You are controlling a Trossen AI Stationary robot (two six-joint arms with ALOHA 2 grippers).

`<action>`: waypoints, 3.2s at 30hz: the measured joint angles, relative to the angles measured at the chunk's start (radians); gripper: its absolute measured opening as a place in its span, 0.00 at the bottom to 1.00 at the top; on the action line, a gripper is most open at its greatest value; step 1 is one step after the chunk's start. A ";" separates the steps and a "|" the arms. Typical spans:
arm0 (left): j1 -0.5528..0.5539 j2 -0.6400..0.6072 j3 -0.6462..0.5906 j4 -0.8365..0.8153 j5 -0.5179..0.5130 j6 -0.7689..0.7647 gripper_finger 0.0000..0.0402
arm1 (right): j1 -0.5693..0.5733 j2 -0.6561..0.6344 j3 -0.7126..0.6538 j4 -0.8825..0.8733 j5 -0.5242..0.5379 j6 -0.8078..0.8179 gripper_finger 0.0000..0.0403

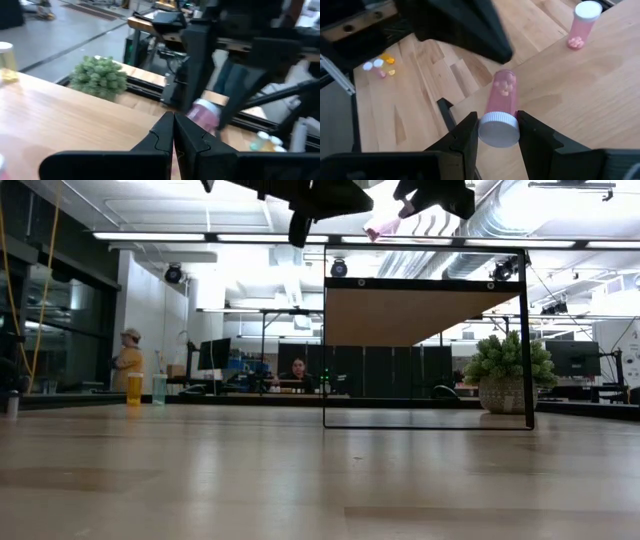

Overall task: Pick and place medicine bottles onto shelf by color
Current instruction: Put the right pink pill bottle on the shelf aligned with the other pink pill bottle

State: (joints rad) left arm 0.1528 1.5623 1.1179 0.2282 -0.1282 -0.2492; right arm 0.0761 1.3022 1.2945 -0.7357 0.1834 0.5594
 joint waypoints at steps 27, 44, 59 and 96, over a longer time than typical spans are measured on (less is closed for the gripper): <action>-0.004 -0.020 -0.001 -0.108 -0.001 0.060 0.00 | -0.077 0.000 0.000 0.031 -0.053 -0.018 0.27; 0.051 -0.071 0.000 -0.124 -0.117 0.077 0.00 | -0.076 0.000 0.000 0.048 -0.071 -0.027 0.27; 0.007 0.000 0.000 -0.099 -0.086 0.032 0.00 | -0.075 0.000 0.000 0.064 -0.091 -0.044 0.27; -0.056 -0.002 0.000 -0.060 -0.087 0.003 0.00 | -0.077 0.000 0.000 0.153 0.014 -0.055 0.27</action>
State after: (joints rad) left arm 0.0963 1.5604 1.1175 0.1686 -0.2152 -0.2463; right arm -0.0006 1.3025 1.2942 -0.5832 0.1974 0.5041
